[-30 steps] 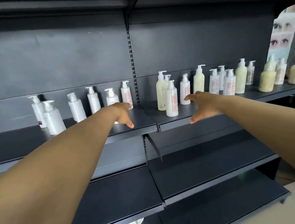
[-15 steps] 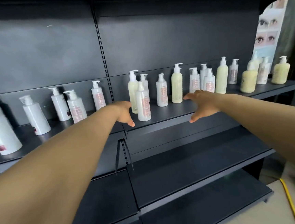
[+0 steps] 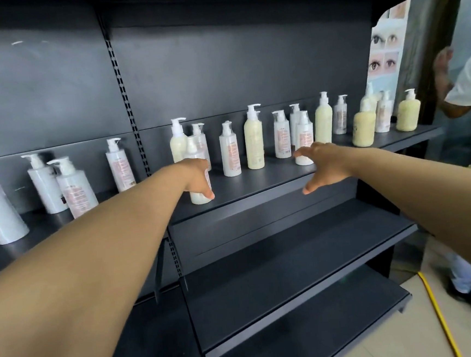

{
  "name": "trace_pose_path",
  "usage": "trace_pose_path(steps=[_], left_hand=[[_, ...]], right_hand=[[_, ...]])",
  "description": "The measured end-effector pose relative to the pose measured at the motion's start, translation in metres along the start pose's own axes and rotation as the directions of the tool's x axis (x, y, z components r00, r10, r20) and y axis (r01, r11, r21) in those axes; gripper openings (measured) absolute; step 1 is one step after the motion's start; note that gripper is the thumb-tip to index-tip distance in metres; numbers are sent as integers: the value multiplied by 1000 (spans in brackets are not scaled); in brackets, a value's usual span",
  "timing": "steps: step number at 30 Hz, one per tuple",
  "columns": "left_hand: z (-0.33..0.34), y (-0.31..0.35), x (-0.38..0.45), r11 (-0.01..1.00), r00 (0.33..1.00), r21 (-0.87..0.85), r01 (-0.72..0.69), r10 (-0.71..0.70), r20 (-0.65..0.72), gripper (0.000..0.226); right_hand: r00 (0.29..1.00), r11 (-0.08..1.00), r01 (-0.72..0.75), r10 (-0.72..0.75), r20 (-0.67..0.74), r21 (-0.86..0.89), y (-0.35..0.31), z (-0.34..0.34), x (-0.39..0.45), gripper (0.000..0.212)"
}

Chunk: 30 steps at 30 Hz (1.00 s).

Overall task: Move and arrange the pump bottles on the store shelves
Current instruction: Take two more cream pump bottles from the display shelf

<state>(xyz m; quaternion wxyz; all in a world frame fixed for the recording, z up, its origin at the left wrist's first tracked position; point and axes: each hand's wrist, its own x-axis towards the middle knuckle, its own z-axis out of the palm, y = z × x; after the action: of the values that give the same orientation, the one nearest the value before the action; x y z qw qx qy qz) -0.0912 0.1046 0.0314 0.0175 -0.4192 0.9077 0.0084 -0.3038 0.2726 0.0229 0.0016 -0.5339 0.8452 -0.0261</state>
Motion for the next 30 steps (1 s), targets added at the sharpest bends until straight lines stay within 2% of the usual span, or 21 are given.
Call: trace_pose_path(steps=[8, 20, 24, 30], left_hand=[[-15, 47, 53, 1000, 999, 5, 11, -11, -45, 85], [-14, 156, 150, 982, 984, -82, 170, -174, -42, 84], [-11, 186, 167, 977, 981, -87, 193, -195, -17, 91], [-14, 221, 173, 976, 980, -96, 193, -196, -19, 88]], right_hand=[[999, 1000, 19, -20, -33, -23, 58, -12, 43, 96], [989, 985, 149, -149, 3, -91, 202, -32, 142, 97], [988, 985, 155, -156, 3, -77, 237, -32, 154, 97], [988, 986, 155, -154, 9, -64, 273, -24, 152, 98]])
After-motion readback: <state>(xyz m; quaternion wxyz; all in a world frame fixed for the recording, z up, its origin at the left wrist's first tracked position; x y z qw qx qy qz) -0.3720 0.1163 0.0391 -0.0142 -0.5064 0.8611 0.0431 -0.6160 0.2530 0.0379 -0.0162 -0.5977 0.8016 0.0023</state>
